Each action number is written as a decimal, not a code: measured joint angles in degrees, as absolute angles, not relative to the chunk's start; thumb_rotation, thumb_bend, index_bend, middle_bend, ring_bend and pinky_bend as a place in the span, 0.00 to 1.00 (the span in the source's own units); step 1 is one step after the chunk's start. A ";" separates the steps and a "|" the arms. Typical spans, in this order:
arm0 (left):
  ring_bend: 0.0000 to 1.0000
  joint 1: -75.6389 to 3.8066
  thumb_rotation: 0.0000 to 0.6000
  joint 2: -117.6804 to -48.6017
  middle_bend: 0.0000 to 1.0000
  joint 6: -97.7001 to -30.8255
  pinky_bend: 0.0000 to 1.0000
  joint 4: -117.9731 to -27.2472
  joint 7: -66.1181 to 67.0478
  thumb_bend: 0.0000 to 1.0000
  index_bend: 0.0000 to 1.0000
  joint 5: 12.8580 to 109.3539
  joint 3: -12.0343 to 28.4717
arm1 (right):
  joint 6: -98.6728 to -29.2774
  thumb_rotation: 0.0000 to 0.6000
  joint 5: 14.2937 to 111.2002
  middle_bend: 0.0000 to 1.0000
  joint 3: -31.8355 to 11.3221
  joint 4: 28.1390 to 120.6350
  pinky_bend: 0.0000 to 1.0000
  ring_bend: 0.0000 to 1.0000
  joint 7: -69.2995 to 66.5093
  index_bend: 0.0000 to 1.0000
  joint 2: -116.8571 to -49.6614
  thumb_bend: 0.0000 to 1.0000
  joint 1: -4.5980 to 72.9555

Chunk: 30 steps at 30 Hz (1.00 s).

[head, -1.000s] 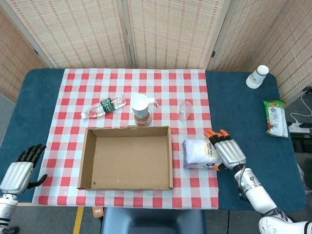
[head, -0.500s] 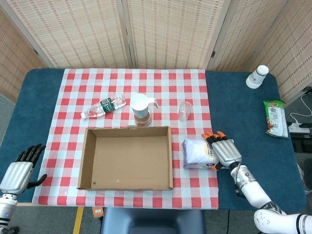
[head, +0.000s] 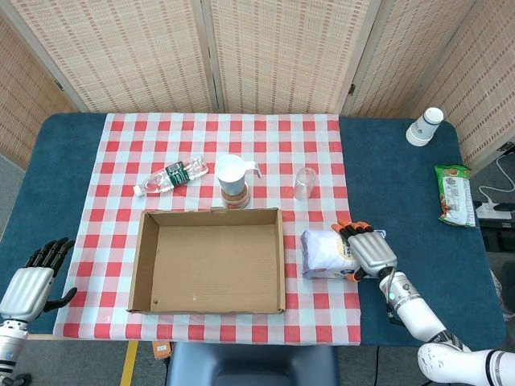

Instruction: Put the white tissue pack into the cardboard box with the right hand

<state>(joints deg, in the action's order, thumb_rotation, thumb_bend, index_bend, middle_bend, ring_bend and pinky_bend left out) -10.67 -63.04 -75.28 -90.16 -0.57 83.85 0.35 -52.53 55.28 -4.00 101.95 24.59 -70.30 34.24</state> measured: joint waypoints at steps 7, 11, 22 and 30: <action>0.00 -10.63 1.00 -62.97 0.00 -75.36 0.13 -90.22 -0.66 0.28 0.05 83.86 0.36 | -54.19 1.00 54.99 0.20 -3.33 101.01 0.29 0.15 25.45 0.32 -71.48 0.00 34.25; 0.00 -10.61 1.00 -62.93 0.00 -75.39 0.13 -90.22 -0.72 0.28 0.05 83.88 0.36 | -55.10 1.00 55.07 0.25 -3.22 100.99 0.36 0.21 25.59 0.41 -71.70 0.00 34.18; 0.00 -10.60 1.00 -62.91 0.00 -75.40 0.13 -90.16 -0.88 0.28 0.05 83.83 0.42 | -58.50 1.00 58.31 0.33 -3.42 103.44 0.50 0.34 24.58 0.55 -70.18 0.00 33.11; 0.00 -10.62 1.00 -62.86 0.00 -75.42 0.13 -90.21 -0.94 0.28 0.05 83.80 0.49 | -61.56 1.00 60.12 0.33 -3.97 110.75 0.50 0.34 26.90 0.55 -65.41 0.00 32.75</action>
